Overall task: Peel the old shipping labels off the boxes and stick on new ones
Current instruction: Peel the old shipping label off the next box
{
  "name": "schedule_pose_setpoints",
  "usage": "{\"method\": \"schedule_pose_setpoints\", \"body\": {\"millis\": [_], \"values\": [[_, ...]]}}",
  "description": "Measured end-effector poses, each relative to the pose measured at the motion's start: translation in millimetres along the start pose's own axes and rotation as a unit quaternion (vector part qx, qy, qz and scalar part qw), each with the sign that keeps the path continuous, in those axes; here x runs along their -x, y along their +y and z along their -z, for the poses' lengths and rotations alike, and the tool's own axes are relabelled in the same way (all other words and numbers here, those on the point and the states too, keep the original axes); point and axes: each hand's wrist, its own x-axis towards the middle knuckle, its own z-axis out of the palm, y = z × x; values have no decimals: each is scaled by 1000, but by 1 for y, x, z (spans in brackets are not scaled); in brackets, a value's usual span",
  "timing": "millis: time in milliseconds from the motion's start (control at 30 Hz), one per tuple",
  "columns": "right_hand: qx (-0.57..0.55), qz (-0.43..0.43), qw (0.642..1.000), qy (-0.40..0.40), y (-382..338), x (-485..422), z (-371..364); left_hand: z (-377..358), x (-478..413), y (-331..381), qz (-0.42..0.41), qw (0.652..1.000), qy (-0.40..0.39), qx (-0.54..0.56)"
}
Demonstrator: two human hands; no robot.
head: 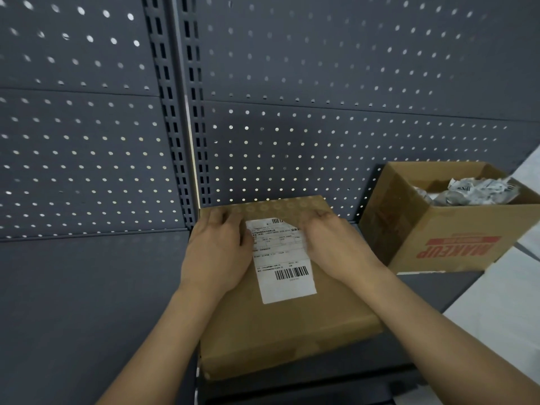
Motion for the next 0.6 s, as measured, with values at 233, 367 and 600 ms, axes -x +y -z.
{"method": "schedule_pose_setpoints", "body": {"millis": [233, 367, 600], "values": [[54, -9, 998, 8, -5, 2, -1, 0, 1, -1, 2, 1000, -3, -2], [92, 35, 995, -10, -9, 2, 3, -1, -1, 0, -2, 1000, 0, -8], [70, 55, 996, -19, -7, -2, 2, -1, -1, 0, 2, 1000, -2, -11]]}}
